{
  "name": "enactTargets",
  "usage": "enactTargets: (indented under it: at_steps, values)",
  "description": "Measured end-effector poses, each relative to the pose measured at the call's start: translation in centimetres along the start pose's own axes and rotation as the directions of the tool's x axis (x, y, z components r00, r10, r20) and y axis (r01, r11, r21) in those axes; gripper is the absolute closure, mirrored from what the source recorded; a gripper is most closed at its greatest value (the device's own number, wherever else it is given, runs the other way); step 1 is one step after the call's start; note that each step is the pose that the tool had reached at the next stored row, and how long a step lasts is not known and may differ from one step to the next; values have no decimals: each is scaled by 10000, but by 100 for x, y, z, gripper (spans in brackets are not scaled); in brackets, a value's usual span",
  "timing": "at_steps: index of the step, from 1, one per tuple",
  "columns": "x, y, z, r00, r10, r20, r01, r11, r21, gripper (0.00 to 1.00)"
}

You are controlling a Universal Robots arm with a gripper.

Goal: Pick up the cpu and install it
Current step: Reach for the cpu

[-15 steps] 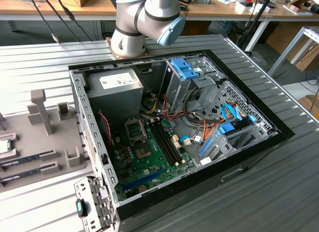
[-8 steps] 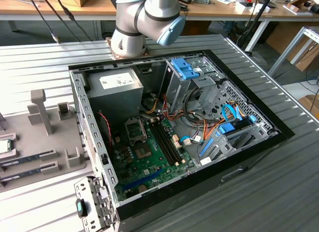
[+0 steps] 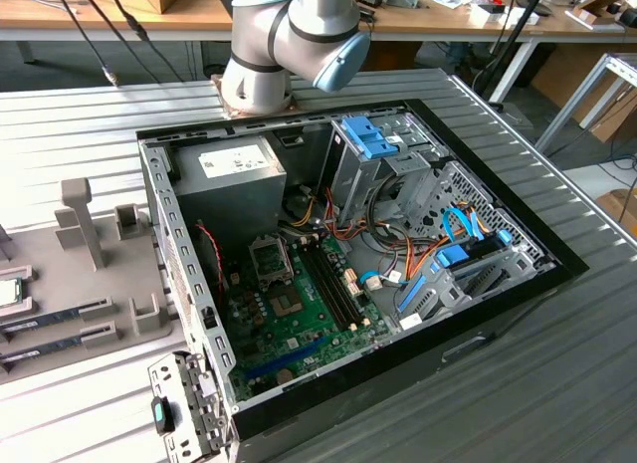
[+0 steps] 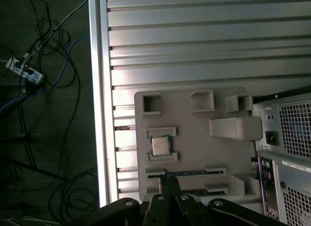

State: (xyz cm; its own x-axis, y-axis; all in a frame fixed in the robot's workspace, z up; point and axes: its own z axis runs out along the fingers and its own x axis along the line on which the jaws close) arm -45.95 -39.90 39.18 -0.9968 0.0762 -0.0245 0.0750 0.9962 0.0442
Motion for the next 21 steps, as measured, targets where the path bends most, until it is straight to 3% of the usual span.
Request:
enactTargets:
  at_steps: [15, 17, 21]
  values:
    - [55, -4, -1, 10000, 1, 0, -1, 10000, 0, 89]
    - [119, -9, -2, 10000, 0, 0, 0, 10000, 0, 89]
    - [157, -12, -3, 10000, 0, 0, 0, 10000, 0, 89]
